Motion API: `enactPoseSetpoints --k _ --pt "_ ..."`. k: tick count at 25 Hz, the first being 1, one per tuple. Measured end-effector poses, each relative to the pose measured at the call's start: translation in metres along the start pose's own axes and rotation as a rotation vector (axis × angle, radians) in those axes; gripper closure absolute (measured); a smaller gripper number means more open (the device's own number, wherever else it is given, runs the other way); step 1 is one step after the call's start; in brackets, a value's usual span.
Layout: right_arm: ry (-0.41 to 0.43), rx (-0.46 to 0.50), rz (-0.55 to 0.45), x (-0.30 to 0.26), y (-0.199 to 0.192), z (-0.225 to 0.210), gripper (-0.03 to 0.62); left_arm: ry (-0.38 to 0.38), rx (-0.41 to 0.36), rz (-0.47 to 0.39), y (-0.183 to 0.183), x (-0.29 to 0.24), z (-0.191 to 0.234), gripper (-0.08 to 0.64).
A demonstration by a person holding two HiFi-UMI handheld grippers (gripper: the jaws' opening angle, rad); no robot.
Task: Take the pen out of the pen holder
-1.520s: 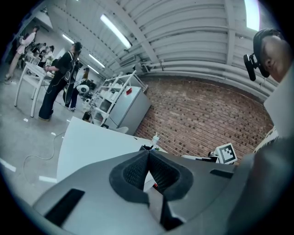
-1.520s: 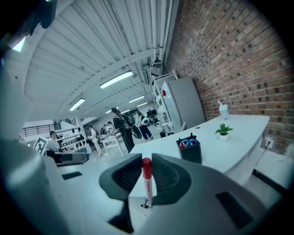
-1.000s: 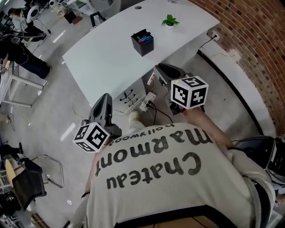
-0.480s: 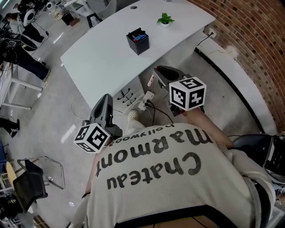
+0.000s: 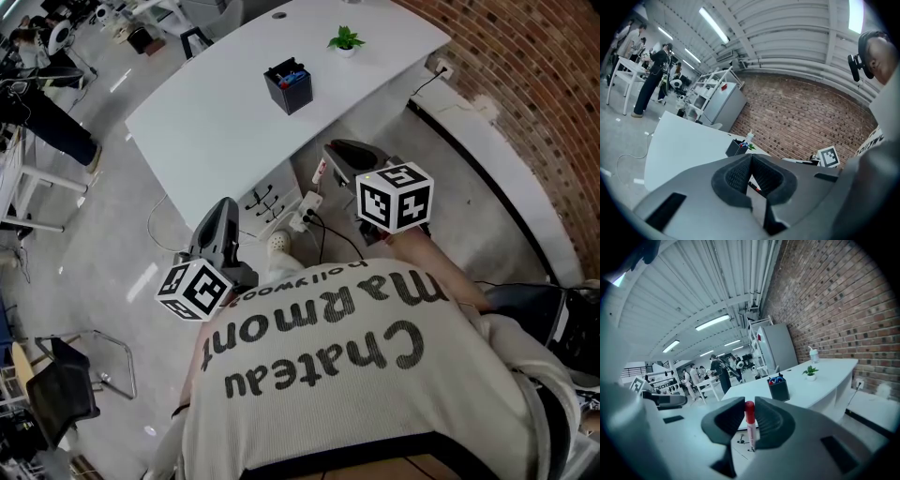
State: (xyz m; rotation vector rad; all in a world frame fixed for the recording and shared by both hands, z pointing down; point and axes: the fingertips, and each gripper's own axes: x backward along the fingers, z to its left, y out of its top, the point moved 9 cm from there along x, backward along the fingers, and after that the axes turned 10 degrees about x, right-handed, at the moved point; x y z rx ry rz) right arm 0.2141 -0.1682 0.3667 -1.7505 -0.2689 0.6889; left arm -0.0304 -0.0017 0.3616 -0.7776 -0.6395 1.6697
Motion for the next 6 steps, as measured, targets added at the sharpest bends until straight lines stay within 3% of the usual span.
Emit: enactPoseSetpoints --k 6 --pt "0.003 0.002 0.009 -0.0049 0.0005 0.0016 0.525 0.0 0.006 0.005 0.0016 -0.0008 0.0032 0.56"
